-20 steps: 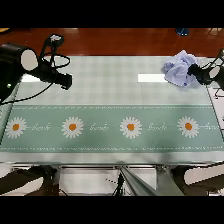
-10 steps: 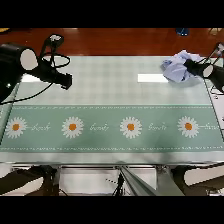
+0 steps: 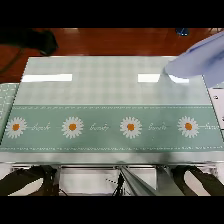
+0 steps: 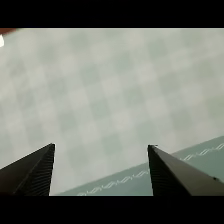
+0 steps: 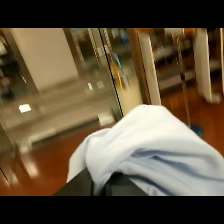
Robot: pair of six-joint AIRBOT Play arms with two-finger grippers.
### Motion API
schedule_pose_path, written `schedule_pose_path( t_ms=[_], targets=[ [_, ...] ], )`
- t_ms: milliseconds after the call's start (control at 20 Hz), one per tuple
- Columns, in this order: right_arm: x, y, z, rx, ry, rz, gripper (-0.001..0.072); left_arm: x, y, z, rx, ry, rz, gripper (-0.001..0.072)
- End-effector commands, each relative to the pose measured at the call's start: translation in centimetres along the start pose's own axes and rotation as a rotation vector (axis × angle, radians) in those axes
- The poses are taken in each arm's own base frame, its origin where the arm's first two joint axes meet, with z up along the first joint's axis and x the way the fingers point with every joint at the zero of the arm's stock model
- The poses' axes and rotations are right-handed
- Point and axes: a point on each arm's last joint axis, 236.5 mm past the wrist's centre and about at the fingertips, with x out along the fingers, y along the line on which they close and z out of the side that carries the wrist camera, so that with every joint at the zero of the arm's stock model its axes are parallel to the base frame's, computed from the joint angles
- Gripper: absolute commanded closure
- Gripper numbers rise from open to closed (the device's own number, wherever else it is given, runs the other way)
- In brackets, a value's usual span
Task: Fold the shirts.
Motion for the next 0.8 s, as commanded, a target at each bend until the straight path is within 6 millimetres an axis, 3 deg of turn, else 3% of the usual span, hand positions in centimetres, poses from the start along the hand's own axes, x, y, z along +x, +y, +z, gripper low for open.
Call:
schedule_pose_path(
  t_ms=[0,150,250,300,500,750],
  targets=[
    [-11.0,4.3,8.6,-0.037,-0.172,0.093,0.0694,-10.4,-1.4,4.9,0.009,-0.253,-0.047,-0.0013],
    [-16.7,5.8,10.2,-0.054,-0.191,0.123,0.0695,-16.9,-1.9,5.1,0.019,-0.383,-0.070,-0.0013],
    [-17.8,5.9,8.4,-0.064,-0.110,0.124,0.0695,-19.2,-1.8,3.9,0.014,-0.396,-0.075,-0.0013],
    [-17.7,5.8,6.6,-0.073,-0.032,0.120,0.0695,-19.7,-1.8,3.2,0.009,-0.383,-0.077,-0.0013],
    [-15.1,6.6,-1.3,-0.131,0.276,0.194,0.0695,-18.1,-2.0,0.4,0.016,-0.252,-0.082,-0.0013],
    [-11.5,12.2,-10.4,0.087,0.619,0.472,0.0695,-12.5,-2.7,-3.0,0.028,-0.069,-0.090,-0.0013]
  ],
)
